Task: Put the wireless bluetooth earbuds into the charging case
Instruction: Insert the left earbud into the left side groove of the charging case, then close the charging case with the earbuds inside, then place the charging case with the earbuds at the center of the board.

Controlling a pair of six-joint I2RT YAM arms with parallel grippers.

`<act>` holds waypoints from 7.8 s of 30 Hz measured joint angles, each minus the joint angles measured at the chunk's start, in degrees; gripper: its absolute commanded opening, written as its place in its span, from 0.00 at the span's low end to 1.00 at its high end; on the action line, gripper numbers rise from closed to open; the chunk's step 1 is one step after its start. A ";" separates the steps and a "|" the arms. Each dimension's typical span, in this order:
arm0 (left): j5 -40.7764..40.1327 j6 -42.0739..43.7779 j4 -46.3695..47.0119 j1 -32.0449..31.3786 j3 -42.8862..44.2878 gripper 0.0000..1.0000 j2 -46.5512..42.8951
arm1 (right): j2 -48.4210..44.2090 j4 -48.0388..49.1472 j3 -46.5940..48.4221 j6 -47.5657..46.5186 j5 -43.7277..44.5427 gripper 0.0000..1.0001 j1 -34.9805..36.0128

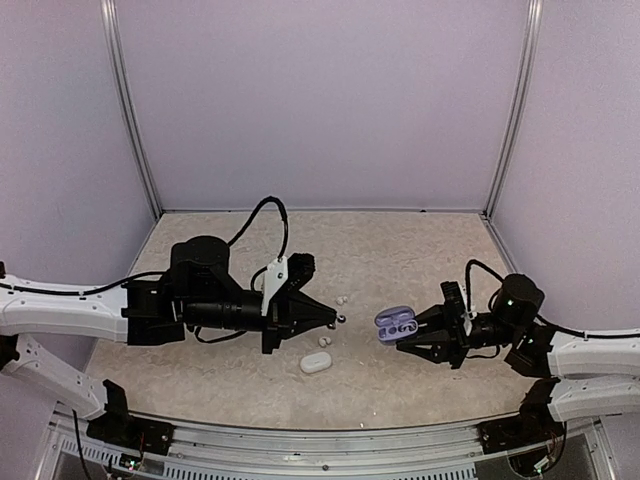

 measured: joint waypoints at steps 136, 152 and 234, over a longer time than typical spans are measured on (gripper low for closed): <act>-5.68 3.21 0.46 -9.70 -0.22 0.59 5.31 | 10.64 -1.92 9.57 -1.55 3.56 0.00 10.21; -6.67 1.31 2.62 -7.26 -0.11 0.64 6.51 | 10.62 -1.27 9.68 -1.42 2.38 0.00 10.21; -18.82 -40.61 -9.03 14.93 22.60 0.99 -3.56 | 66.71 -26.12 60.63 7.21 15.17 0.00 -1.11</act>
